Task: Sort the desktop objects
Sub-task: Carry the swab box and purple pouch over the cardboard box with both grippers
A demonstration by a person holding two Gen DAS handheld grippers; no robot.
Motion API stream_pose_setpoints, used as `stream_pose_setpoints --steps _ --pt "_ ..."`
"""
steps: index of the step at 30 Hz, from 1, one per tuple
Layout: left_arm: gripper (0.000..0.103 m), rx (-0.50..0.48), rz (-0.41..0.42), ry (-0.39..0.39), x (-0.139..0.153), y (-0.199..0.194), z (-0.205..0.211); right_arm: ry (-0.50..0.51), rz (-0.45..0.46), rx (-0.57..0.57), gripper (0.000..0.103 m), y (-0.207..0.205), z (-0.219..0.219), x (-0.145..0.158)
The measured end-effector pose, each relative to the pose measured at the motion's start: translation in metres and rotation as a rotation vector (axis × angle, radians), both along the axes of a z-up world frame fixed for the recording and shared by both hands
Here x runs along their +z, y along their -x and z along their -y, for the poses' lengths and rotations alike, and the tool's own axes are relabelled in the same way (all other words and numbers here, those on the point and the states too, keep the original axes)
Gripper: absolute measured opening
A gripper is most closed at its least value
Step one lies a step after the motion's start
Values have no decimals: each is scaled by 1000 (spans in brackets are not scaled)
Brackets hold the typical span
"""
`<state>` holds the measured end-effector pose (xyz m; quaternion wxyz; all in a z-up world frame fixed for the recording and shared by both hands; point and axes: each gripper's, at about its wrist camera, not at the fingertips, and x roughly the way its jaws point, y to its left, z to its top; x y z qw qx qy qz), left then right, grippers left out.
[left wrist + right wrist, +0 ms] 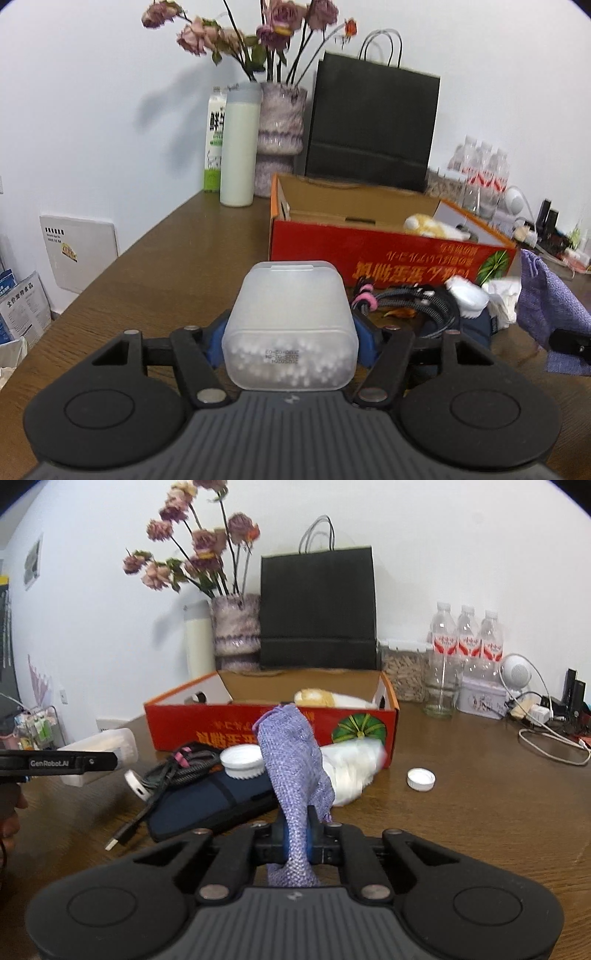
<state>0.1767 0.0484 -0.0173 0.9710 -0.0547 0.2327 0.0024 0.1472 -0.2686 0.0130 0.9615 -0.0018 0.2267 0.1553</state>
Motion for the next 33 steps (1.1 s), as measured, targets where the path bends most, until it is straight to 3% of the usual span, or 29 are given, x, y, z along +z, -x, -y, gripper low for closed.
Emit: stream_pose_setpoints --steps 9,17,25,33 --pt "66 -58 87 3 41 -11 19 10 115 36 7 -13 -9 43" --pt "66 -85 159 -6 73 -62 41 -13 151 61 7 -78 -33 73" --pt "66 -57 138 42 64 -126 43 -41 114 85 7 -152 -55 64" --pt "66 -45 128 -10 53 -170 41 -9 52 131 7 -205 -75 43"
